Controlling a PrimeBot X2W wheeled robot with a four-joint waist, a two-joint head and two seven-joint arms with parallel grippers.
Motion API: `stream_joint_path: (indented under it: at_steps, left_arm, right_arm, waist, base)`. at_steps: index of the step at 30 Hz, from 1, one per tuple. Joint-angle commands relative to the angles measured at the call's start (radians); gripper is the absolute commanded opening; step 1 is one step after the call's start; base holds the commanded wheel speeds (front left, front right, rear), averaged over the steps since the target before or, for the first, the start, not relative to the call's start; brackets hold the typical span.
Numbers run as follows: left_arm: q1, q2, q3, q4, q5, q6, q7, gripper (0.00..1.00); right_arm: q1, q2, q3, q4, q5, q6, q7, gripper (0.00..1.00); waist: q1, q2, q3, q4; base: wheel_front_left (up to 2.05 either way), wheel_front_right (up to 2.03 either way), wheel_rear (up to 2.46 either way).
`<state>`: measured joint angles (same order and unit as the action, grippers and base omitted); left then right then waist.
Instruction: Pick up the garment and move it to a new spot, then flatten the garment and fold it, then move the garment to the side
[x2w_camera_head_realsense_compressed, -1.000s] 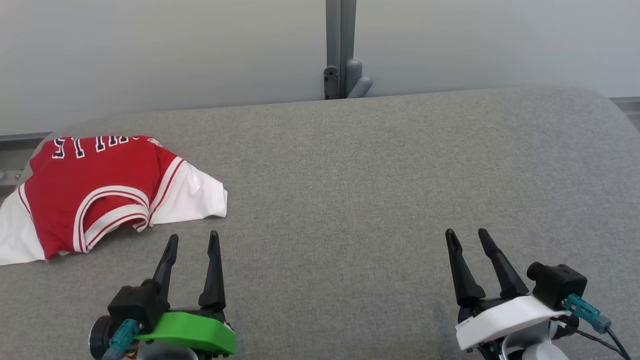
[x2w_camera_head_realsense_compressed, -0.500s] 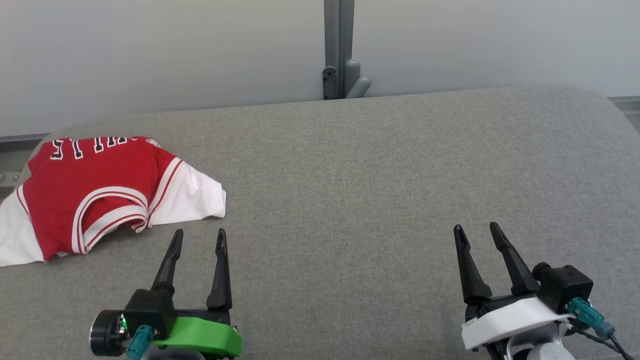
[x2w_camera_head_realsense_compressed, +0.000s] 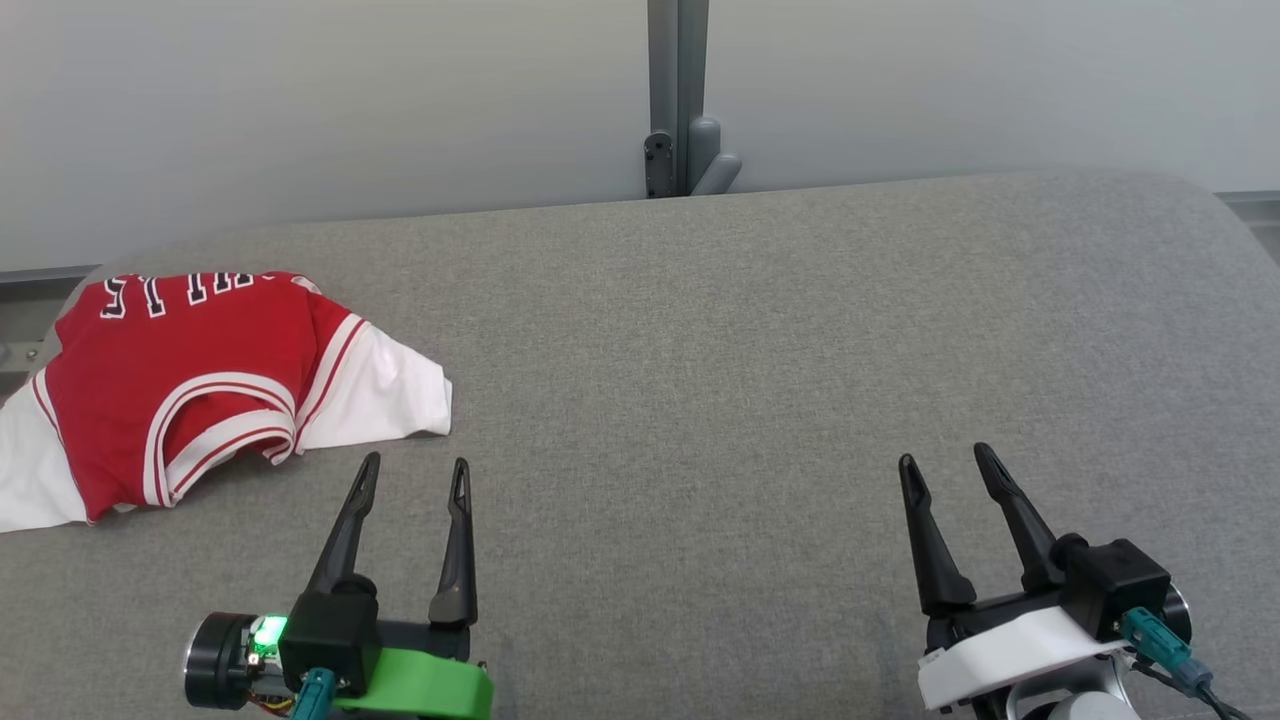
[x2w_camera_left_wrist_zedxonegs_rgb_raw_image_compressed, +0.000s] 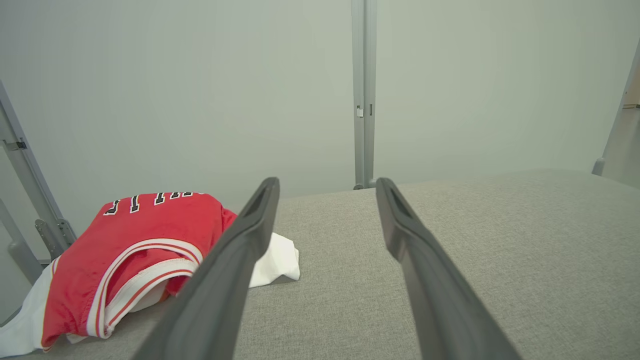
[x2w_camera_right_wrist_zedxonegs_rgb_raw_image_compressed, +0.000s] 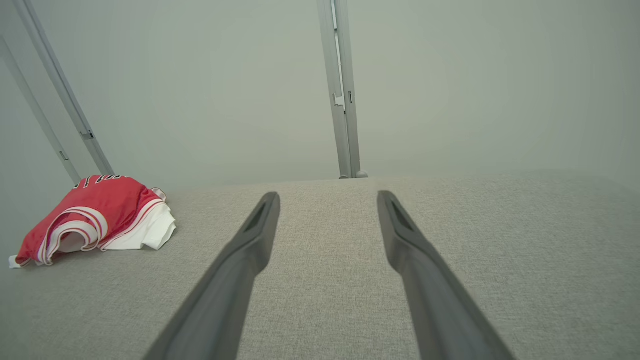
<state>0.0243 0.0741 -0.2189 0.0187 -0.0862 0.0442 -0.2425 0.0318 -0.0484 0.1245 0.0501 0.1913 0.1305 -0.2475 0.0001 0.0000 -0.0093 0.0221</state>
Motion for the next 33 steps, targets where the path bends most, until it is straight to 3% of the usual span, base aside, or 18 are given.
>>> stream_joint_path:
  at_steps: [1,9,26,33]
  left_arm:
    - [0.009,0.0,-0.002,-0.007,0.021,0.003,-0.009,1.0]
    - [0.021,-0.004,-0.011,-0.012,0.078,-0.002,-0.026,1.0]
    - [0.026,-0.013,0.011,0.007,0.063,-0.025,-0.023,1.0]
    - [0.024,-0.018,0.019,0.04,0.051,-0.031,-0.023,1.0]
  right_arm:
    - [0.01,-0.003,0.003,-0.009,-0.021,0.0,-0.007,1.0]
    - [0.019,-0.004,0.015,-0.017,-0.072,0.0,-0.02,1.0]
    - [0.023,-0.003,0.014,-0.011,-0.06,0.0,-0.019,1.0]
    - [0.03,-0.003,0.018,-0.012,-0.06,0.0,-0.019,1.0]
  waist:
    - [-0.0001,0.0,-0.001,0.001]
    - [-0.0001,0.0,-0.003,0.007]
    - [-0.0001,0.0,-0.002,0.016]
    - [-0.0001,0.0,-0.004,0.065]
  base:
    - [0.0,0.0,0.0]
    - [0.0,0.0,0.0]
    - [0.0,0.0,0.0]
    - [0.0,0.0,0.0]
